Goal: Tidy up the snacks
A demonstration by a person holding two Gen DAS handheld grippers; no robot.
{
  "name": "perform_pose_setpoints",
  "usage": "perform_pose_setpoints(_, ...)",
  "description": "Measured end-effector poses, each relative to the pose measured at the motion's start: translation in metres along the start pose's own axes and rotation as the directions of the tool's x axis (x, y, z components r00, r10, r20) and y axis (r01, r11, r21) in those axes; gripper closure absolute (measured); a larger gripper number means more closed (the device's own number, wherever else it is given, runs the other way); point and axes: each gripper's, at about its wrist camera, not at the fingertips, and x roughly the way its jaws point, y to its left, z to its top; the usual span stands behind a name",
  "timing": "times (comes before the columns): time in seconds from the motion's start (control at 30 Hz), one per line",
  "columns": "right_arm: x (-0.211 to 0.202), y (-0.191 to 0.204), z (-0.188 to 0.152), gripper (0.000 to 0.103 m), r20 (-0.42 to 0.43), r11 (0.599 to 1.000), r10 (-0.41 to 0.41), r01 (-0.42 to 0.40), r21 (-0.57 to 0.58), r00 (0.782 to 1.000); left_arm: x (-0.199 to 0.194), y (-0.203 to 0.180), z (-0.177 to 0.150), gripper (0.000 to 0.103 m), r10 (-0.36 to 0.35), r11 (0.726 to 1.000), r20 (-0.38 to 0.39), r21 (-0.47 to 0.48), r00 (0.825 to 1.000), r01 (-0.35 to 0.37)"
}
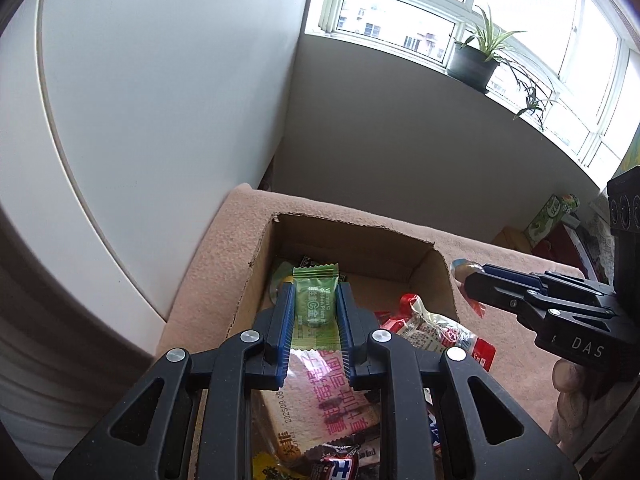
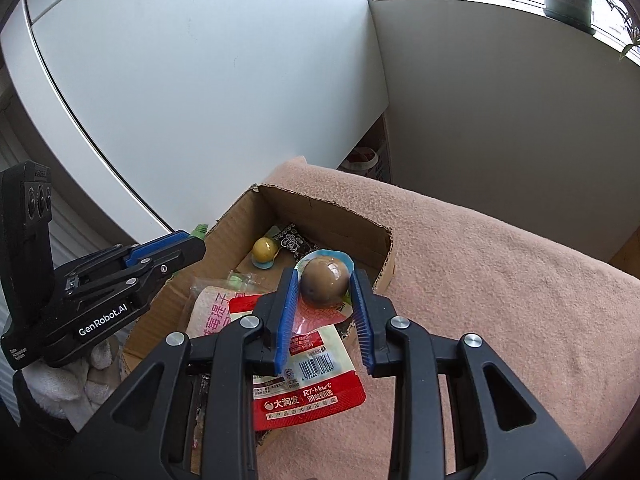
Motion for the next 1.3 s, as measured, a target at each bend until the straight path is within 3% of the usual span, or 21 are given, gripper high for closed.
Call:
perform_pose_setpoints(0.1,0.006,0.001,0.002,0.067,-0.002,1.000,-0.010,0.010,0.000,1.000,0.005,-0.001,0.001,0.083,0.009,1.000,-0.009,0.006,1.000,-0.009)
perform_pose_setpoints(0.47,0.009,0.006,0.006,0.059,-0.001,1.000,-0.010,0.010,-0.014,1.000,0.009,-0.002,0.003,0.082,0.030,0.999,-0.019,0.022,0.999,-0.029)
perform_pose_setpoints(0.53,0.009,0.007,0.006,0.053,-0.002,1.000,-0.014,0.014,-0.018,1.000,0.009,-0.002,0.002,0.082,0.031,0.999,-0.020,0.023,0.999,-0.030)
perform_pose_setpoints(0.63,0.007,0.009,0.005,0.042,0.004,0.999,-0.030,0.030,-0.032,1.000,0.009,-0.002,0.003,0.070,0.031,0.999,-0.018,0.019,0.999,-0.031)
perform_pose_setpoints(0.77,0.005,0.007,0.003,0.041,0.004,0.999,-0.032,0.032,-0.029,0.999,0.009,-0.001,0.003,0.065,0.035,0.999,-0.016,0.021,0.999,-0.035)
perform_pose_setpoints(0.83,0.003,0.007,0.003,0.040,0.004,0.999,-0.035,0.035,-0.030,0.999,0.009,-0.002,0.002,0.057,0.037,0.999,-0.015,0.022,0.999,-0.037)
perform_pose_setpoints(1.2,-0.019,0.008,-0.014,0.024,0.033,0.998,-0.049,0.050,-0.042,0.998,-0.007,-0.005,-0.006,0.056,0.049,0.999,0.005,0.021,0.999,-0.049)
perform_pose_setpoints(1.3,-0.029,0.011,-0.022,0.023,0.042,0.997,-0.053,0.055,-0.050,0.998,-0.016,-0.010,-0.011,0.048,0.054,0.998,0.021,0.031,0.998,-0.055)
